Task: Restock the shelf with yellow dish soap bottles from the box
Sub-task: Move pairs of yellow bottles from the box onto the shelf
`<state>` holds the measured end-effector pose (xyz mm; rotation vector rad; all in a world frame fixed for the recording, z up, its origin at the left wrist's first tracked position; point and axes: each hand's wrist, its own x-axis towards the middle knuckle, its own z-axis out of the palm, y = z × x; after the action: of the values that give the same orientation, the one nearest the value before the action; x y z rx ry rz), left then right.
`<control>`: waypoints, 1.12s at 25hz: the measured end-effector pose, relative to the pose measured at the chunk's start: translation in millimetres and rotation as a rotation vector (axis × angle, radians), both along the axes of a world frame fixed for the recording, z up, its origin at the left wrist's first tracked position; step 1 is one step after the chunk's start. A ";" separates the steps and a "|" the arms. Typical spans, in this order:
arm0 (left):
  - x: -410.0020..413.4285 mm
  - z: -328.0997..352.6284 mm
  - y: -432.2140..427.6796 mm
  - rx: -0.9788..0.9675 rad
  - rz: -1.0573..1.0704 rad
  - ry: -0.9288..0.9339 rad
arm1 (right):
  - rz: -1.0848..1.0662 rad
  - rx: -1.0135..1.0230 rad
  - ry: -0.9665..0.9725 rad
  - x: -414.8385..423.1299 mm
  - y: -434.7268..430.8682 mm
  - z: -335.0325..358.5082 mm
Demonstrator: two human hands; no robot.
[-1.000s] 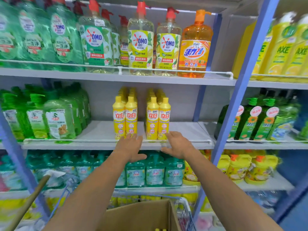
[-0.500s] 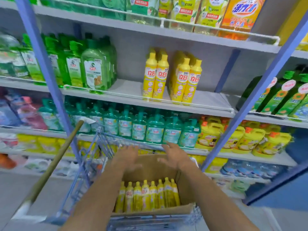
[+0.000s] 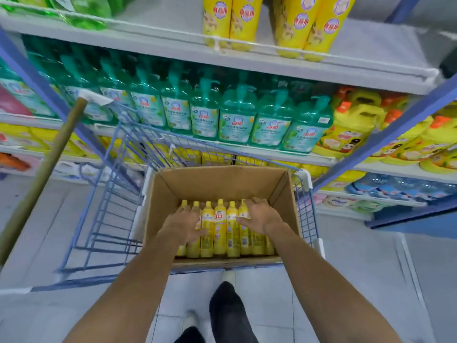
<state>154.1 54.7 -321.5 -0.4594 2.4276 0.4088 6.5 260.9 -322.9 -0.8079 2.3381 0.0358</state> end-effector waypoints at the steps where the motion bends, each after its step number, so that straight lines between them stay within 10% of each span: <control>1: -7.3 -11.0 1.1 0.012 0.001 -0.025 | -0.002 0.023 -0.021 -7.7 1.5 -12.6; 12: -73.8 -135.0 -36.3 0.088 0.077 -0.135 | -0.021 0.010 -0.166 -48.4 -50.8 -138.9; 28: -133.3 -329.3 -39.7 0.349 0.327 0.199 | -0.173 -0.238 -0.066 -85.3 -72.6 -303.9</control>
<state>20.8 15.0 -650.9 -0.6870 2.3975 1.0434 -78.8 188.3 -626.9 -0.7033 2.3686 -0.3436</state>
